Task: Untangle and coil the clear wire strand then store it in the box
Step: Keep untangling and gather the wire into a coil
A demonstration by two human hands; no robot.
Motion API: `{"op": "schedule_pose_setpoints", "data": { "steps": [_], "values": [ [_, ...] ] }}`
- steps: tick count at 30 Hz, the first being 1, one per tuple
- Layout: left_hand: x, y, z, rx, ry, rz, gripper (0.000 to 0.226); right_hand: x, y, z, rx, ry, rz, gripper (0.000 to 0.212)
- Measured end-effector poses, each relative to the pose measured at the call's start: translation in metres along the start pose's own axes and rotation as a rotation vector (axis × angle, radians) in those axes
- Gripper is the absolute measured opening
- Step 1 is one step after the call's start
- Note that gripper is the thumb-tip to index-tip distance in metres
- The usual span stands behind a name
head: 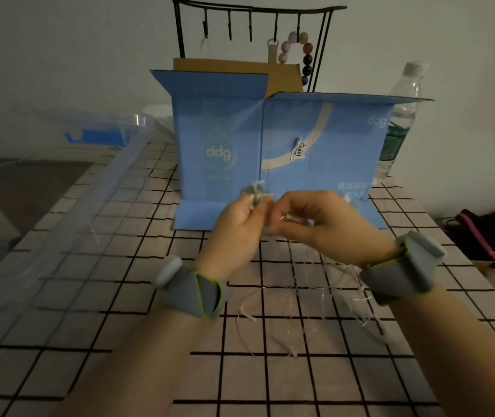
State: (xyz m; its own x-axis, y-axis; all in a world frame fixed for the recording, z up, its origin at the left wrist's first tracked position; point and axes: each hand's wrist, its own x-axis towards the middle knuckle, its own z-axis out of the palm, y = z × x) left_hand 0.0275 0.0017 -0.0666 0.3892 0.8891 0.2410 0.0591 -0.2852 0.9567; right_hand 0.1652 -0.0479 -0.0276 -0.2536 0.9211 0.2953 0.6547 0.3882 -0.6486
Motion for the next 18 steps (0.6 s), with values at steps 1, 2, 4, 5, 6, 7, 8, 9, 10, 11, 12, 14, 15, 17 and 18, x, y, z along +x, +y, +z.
{"op": "schedule_pose_setpoints", "data": {
  "steps": [1,2,4,5,6,7,8,9,10,11,12,14,15,17,18],
  "values": [
    [-0.003,0.003,0.002,-0.016,-0.047,-0.013,0.028,-0.001,-0.003,-0.004,0.080,0.016,0.008,0.003],
    [-0.006,0.008,0.004,-0.076,-0.079,-0.028,0.030,-0.002,-0.004,-0.007,0.134,0.038,0.019,0.004],
    [-0.009,0.014,0.003,-0.217,-0.100,-0.064,0.036,-0.003,-0.002,-0.011,0.155,0.104,0.046,0.008],
    [-0.009,0.016,0.001,-0.269,-0.112,-0.080,0.038,-0.003,0.001,-0.012,0.155,0.134,0.068,0.011],
    [-0.009,0.017,-0.001,-0.302,-0.137,-0.095,0.039,-0.004,0.003,-0.013,0.166,0.155,0.092,0.013],
    [-0.008,0.018,-0.002,-0.305,-0.169,-0.109,0.039,-0.004,0.006,-0.013,0.187,0.169,0.108,0.013],
    [-0.009,0.018,-0.004,-0.291,-0.201,-0.124,0.037,-0.005,0.007,-0.013,0.204,0.183,0.114,0.012],
    [-0.009,0.018,-0.005,-0.262,-0.232,-0.135,0.034,-0.005,0.009,-0.013,0.214,0.197,0.115,0.010],
    [-0.009,0.018,-0.005,-0.234,-0.263,-0.144,0.030,-0.005,0.010,-0.014,0.219,0.213,0.114,0.009],
    [-0.009,0.018,-0.005,-0.202,-0.292,-0.146,0.025,-0.005,0.011,-0.014,0.223,0.227,0.114,0.011],
    [-0.008,0.017,-0.004,-0.169,-0.321,-0.143,0.021,-0.005,0.013,-0.015,0.228,0.232,0.115,0.015],
    [-0.008,0.014,-0.004,-0.117,-0.326,-0.129,0.020,-0.005,0.015,-0.016,0.229,0.213,0.115,0.025],
    [-0.007,0.012,-0.004,-0.110,-0.289,-0.122,0.021,-0.006,0.017,-0.015,0.225,0.201,0.114,0.029],
    [-0.005,0.010,-0.005,-0.142,-0.179,-0.117,0.027,-0.007,0.019,-0.015,0.206,0.187,0.108,0.032],
    [-0.004,0.010,-0.006,-0.194,-0.125,-0.131,0.029,-0.007,0.020,-0.015,0.182,0.191,0.101,0.032]
  ]
}}
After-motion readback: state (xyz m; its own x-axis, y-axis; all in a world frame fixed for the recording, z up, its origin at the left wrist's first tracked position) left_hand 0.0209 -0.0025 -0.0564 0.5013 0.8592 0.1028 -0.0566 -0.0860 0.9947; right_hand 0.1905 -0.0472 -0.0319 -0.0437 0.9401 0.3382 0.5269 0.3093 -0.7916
